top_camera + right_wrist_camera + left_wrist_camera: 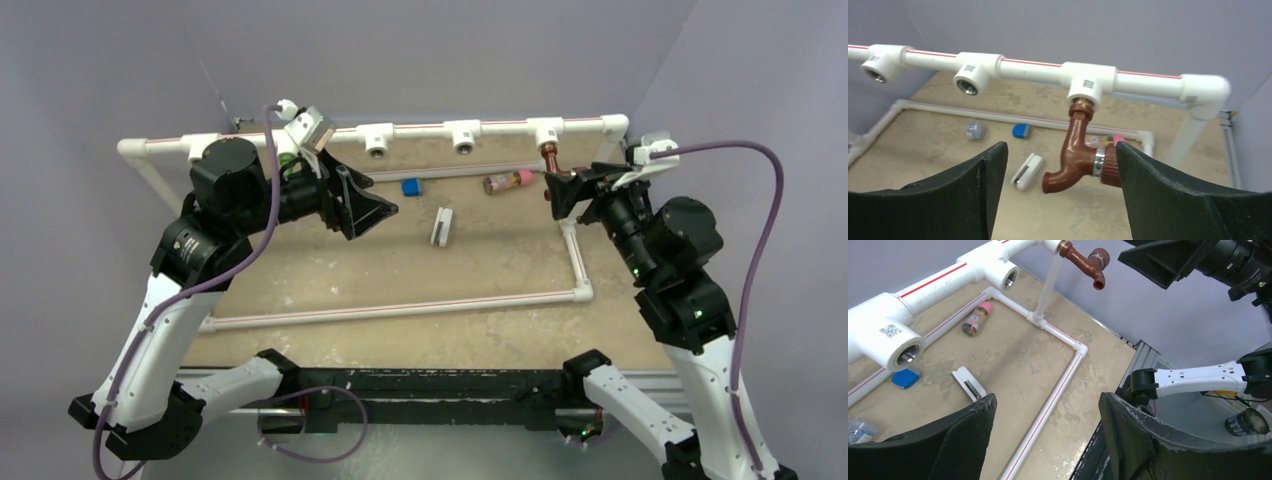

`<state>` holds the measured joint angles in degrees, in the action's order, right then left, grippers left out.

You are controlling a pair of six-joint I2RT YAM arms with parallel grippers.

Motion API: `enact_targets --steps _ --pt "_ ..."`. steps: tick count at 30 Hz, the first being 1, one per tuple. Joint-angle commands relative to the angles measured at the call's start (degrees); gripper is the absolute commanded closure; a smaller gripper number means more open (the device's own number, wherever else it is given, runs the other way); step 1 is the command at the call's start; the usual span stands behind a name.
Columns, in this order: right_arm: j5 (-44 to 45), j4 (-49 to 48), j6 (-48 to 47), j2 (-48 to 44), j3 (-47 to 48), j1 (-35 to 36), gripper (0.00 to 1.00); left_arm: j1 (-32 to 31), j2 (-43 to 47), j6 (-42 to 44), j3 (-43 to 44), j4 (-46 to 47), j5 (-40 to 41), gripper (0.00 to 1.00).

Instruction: Install the water faucets

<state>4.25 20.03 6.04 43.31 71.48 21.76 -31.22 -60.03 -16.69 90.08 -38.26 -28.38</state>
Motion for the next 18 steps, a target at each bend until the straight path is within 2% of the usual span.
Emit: enact_targets --steps 1,8,11,15,18 --pt "5.9 6.8 -7.7 3.0 7.0 0.4 0.19 -0.4 1.2 1.2 -0.6 2.0 -1.2 0.26" --pt "-2.3 9.2 -15.0 9.1 10.3 1.4 0.18 -0.5 1.4 1.2 -0.7 2.1 -1.8 0.25" --pt "-0.8 8.0 -19.5 9.3 9.3 2.2 0.18 -0.7 1.6 1.3 -1.1 2.3 -1.6 0.25" --pt "3.4 3.3 -29.8 6.2 4.2 2.4 0.16 -1.1 1.6 1.5 -1.7 2.5 -1.2 0.25" --pt "1.6 2.8 -35.9 5.4 1.8 2.6 0.16 -1.5 1.3 1.5 -1.7 2.5 -1.4 0.25"
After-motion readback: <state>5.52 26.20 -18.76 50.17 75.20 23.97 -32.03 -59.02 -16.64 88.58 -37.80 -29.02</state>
